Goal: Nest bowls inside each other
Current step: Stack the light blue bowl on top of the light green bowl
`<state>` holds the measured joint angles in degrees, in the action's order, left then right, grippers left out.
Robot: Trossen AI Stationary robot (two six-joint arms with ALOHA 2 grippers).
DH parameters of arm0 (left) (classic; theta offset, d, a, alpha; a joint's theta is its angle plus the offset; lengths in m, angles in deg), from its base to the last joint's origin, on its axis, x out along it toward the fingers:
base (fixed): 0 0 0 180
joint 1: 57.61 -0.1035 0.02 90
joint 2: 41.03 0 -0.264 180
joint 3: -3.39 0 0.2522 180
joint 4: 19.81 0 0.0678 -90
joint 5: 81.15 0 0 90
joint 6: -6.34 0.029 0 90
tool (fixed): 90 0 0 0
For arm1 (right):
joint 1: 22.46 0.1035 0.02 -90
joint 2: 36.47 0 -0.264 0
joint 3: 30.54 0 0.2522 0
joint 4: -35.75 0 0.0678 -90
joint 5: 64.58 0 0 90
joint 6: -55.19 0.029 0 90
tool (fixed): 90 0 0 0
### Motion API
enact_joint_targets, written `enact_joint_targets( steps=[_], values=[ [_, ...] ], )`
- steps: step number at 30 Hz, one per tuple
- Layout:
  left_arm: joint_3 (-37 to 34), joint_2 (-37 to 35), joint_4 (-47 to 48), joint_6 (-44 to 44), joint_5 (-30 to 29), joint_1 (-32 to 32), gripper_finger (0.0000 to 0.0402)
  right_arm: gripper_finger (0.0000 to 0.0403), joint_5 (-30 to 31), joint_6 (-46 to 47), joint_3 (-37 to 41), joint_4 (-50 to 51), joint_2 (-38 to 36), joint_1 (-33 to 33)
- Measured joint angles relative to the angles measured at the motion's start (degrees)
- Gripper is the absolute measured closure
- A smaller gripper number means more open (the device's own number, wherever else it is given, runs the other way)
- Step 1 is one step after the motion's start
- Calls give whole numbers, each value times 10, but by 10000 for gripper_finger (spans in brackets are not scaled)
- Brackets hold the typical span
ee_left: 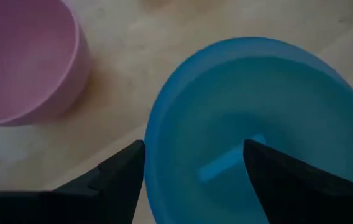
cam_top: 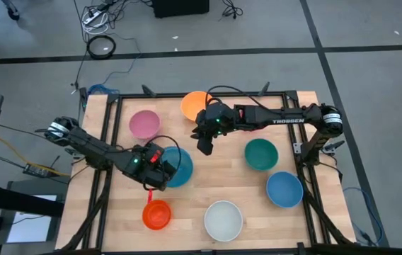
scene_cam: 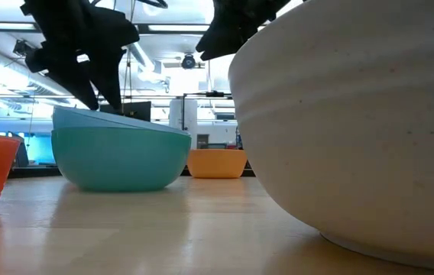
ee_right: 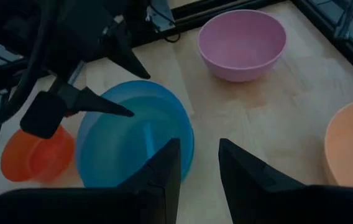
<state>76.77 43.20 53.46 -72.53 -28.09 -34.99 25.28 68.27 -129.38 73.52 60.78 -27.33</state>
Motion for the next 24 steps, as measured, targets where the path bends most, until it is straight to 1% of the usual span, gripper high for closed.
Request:
enact_joint_targets(
  steps=[7, 14, 20, 24],
  values=[
    [4, 0, -23, 2, 34, 0, 122, 305, 0, 2, 0, 0, 0, 0],
    [5, 0, -24, 3, 39, 0, 122, 305, 0, 2, 0, 0, 0, 0],
    [31, 0, -23, 22, 43, 0, 122, 305, 0, 2, 0, 1, 0, 0],
    [34, 0, -15, 22, 46, 0, 122, 305, 1, 2, 0, 1, 0, 0]
  ],
)
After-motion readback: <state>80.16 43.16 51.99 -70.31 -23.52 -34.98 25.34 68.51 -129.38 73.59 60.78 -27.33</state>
